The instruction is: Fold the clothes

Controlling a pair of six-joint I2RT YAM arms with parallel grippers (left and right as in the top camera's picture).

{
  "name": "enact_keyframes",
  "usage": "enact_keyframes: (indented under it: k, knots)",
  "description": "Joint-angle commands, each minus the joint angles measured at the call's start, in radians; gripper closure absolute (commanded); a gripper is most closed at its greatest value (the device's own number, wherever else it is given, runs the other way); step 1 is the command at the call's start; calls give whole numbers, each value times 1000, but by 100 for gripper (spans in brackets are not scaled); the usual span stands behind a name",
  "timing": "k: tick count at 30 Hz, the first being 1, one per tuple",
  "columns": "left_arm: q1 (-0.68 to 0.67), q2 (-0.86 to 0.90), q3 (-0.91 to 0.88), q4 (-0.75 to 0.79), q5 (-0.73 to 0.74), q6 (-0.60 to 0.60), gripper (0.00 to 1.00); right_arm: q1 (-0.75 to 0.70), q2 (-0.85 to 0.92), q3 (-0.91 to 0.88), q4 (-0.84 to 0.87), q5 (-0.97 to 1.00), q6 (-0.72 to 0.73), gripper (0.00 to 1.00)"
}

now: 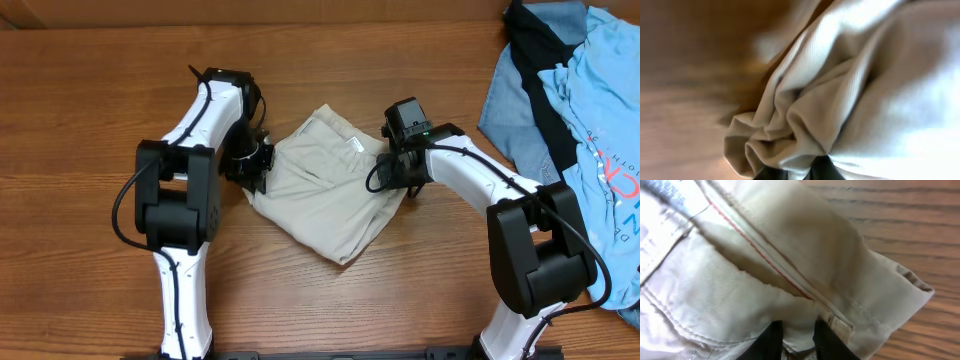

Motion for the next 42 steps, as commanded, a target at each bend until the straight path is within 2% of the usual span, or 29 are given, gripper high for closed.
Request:
enact_keyframes:
  k: [1,4,5,9,12,20,28,31,35,39,40,42]
  knots:
    - [1,-114,-10,106,-9,32,65,-40,27,-24,5,136,-17,75]
    - [1,-193,-10,174,-6,33,44,-40,27,-24,4,136,-17,75]
    - [1,-230,-10,222,-6,32,23,-40,27,-24,3,136,-17,75]
    - [-3,-247,-10,322,22,42,10,-40,27,-24,0,136,-17,75]
    - [-6,-223,-10,382,153,150,9,-40,27,-24,-1,136,-17,75]
    - [-8,-95,-10,493,340,232,6,-40,27,-24,-7,136,-16,74]
    - [-14,23,-10,580,439,235,5,-40,27,-24,-7,136,-13,75]
    - [-31,47,-10,567,453,236,8,-40,27,-24,-7,136,-13,74]
    - [-74,64,-10,513,448,282,18,-40,27,-24,-8,136,-13,74]
    - [-109,71,-10,474,370,304,38,-40,27,-24,-11,136,-13,74]
    - [-113,71,-10,472,360,307,49,-40,27,-24,-13,136,-13,74]
    - [-113,71,-9,473,348,307,86,-40,27,-24,-18,136,-13,74]
